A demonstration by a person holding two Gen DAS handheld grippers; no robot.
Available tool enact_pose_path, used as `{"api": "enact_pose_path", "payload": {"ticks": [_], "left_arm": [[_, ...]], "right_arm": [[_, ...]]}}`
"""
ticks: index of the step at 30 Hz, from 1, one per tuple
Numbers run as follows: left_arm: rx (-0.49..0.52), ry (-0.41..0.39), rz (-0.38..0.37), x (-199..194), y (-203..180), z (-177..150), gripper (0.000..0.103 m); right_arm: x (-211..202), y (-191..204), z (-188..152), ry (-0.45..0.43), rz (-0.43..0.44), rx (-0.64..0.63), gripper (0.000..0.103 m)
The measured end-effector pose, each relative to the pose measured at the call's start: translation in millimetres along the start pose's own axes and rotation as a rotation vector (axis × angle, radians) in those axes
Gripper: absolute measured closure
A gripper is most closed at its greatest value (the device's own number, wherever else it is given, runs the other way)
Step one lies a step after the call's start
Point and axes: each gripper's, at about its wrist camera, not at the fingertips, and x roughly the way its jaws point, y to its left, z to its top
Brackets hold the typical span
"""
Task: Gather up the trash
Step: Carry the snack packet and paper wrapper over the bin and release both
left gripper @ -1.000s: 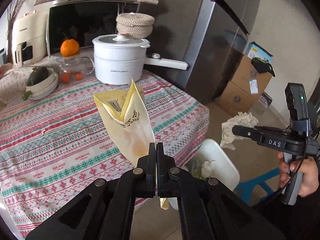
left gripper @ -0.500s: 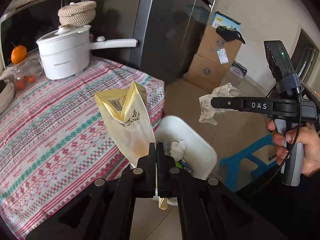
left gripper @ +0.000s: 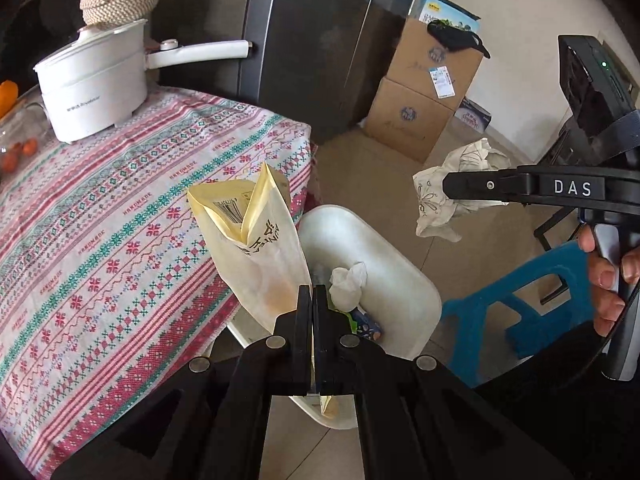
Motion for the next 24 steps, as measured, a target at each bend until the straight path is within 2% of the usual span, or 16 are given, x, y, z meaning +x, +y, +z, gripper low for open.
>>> {"api": "enact_pose_path", "payload": {"ticks": [5, 9, 10, 12, 14, 20, 24], "left_arm": [[0.019, 0.004, -0.013, 9.0, -6.6, -0.1, 0.102], [0.045, 0.016, 0.018, 8.8, -10.1, -0.3, 0.098], [0.049, 0.015, 0.028, 6.6, -10.0, -0.5, 0.092], [0.042, 0.009, 0.050, 0.2, -7.0, -0.9, 0.065], [0.027, -0.007, 0.070, -8.1, -1.4, -1.1, 0.052], [-0.034, -0.009, 0.136, -29.6, 21.8, -2.1, 0.048], [-0.080, -0.002, 0.160, -38.3, 37.3, -4.8, 0.045]], "right_arm": [[3.0, -2.9, -0.2, 0.012, -0.010, 0.003, 0.075], [4.4, -3.7, -0.6, 0.017, -0.015, 0.005, 0.075], [4.5, -4.1, -0.9, 0.019, -0.016, 0.006, 0.074], [5.4, -5.0, -0.2, 0.022, -0.018, 0.007, 0.074], [6.1, -5.6, -0.5, 0.025, -0.022, 0.005, 0.074], [15.0, 0.7, -1.5, 0.056, -0.041, -0.022, 0.074], [28.0, 7.7, -4.8, 0.107, -0.063, -0.050, 0.073]]}}
